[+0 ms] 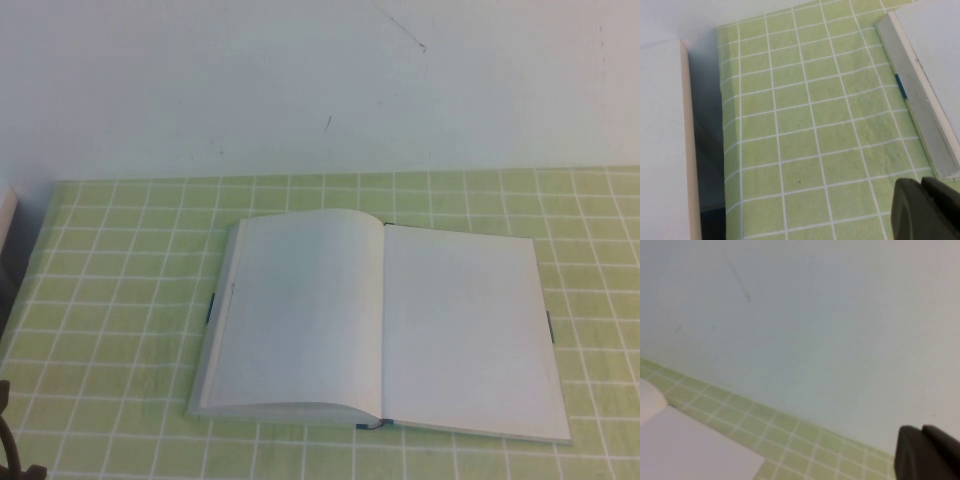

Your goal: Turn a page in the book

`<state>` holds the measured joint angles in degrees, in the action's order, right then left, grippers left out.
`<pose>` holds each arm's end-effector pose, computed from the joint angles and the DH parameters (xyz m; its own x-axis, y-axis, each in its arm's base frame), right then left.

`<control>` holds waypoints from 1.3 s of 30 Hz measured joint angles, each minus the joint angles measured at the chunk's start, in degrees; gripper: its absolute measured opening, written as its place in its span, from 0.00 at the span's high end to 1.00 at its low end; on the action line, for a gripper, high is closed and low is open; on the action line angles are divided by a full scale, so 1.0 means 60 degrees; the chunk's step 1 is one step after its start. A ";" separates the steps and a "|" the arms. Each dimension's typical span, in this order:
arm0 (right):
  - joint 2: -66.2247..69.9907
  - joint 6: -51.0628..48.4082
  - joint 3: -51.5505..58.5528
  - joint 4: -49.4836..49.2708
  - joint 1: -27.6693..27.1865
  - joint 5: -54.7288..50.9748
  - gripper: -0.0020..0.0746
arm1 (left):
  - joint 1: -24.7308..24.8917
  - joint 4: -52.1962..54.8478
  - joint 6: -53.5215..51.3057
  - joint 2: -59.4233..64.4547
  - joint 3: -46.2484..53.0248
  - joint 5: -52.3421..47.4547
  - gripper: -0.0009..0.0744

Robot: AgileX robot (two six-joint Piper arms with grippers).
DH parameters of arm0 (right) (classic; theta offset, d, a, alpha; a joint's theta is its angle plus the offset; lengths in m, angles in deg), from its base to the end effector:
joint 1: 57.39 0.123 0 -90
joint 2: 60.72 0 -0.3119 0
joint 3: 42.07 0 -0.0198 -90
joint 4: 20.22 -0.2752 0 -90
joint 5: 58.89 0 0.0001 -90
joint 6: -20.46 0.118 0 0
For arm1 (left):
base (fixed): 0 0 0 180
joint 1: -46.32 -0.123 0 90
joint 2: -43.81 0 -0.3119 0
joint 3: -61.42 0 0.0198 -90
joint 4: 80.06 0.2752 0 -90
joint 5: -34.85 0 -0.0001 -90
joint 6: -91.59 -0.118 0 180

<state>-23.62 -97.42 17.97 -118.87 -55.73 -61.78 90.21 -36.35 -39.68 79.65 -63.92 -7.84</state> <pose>0.1436 0.0101 0.2828 -0.0844 -0.3314 -0.9397 -0.1125 0.9402 -0.3214 0.1167 -0.0355 0.2644 -0.4722 0.1652 -0.8659 0.2283 0.9717 0.0609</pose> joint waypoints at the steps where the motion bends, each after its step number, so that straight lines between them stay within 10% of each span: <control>1: -0.0237 -0.0130 0.0017 -0.0026 0.0000 0.0317 0.98 | 0.0000 0.0000 0.0000 0.0000 0.0000 0.0000 0.99; 10: -0.1691 -0.0710 0.0316 0.0072 0.0000 0.2506 0.98 | 0.0000 0.0000 0.0000 0.0000 0.0000 0.0000 0.99; 20: -0.3449 1.1379 0.3163 1.0735 -0.0302 0.2427 0.98 | 0.0000 0.0000 0.0000 0.0000 0.0000 0.0000 0.99; 30: -0.4552 1.6858 0.3248 1.5501 -0.2291 -0.1775 0.98 | 0.0000 0.0000 0.0000 0.0000 0.0000 0.0000 0.99; 39: -0.5114 1.7399 0.3230 1.5833 -0.1914 -0.2749 0.98 | 0.0000 0.0000 0.0000 0.0000 0.0000 0.0000 0.99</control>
<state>-54.31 6.98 37.35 -23.87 -67.22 -78.27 90.21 -36.35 -39.68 79.65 -63.92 -7.84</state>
